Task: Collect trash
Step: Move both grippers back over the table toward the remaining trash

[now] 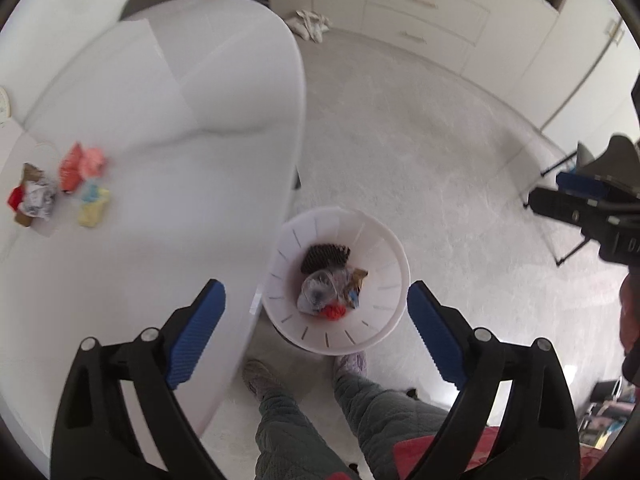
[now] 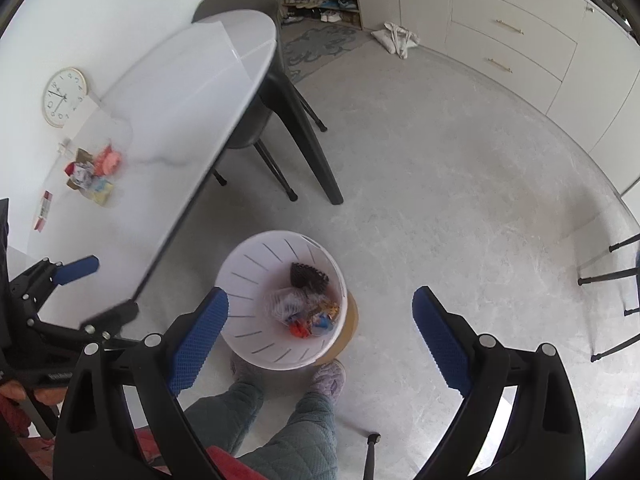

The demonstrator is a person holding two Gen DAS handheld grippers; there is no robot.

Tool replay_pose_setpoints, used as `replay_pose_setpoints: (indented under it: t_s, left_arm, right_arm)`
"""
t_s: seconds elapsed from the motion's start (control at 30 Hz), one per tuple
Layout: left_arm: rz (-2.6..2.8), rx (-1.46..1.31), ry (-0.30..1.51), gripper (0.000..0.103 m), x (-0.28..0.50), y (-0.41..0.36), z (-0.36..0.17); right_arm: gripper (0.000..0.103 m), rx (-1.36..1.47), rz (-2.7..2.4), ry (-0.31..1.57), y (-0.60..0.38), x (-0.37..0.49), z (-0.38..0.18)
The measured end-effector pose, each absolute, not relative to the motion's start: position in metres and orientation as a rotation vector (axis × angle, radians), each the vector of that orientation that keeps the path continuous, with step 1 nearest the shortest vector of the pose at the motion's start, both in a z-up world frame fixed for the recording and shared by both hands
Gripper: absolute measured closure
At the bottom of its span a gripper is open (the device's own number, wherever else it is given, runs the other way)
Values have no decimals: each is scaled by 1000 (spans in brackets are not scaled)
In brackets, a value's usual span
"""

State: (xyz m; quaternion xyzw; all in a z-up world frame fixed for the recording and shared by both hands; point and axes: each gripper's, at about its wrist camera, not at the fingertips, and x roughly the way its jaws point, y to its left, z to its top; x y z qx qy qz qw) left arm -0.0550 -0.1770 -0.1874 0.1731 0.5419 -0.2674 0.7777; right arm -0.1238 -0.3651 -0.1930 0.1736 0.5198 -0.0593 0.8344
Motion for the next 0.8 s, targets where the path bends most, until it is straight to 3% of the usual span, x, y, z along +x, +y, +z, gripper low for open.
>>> replay_pose_setpoints:
  t_s: [0.1,0.17,0.33,0.8]
  left_arm:
    - [-533,313,1122,8,-54,-149,-154]
    - [-498,279,1095,8,-53,-128,-136]
    - [-418,209,1058,8,-45,-80,-105]
    - [-276,116,1016,8,-19,17,-89]
  right_arm:
    - [8,353,-100,1055,-352,-124,-167]
    - [3,323,-94,1017,-339,-122,-147]
    - [2,260,-39,941,-303,-111,-108]
    - [2,122,121,924,-192,-64,-81]
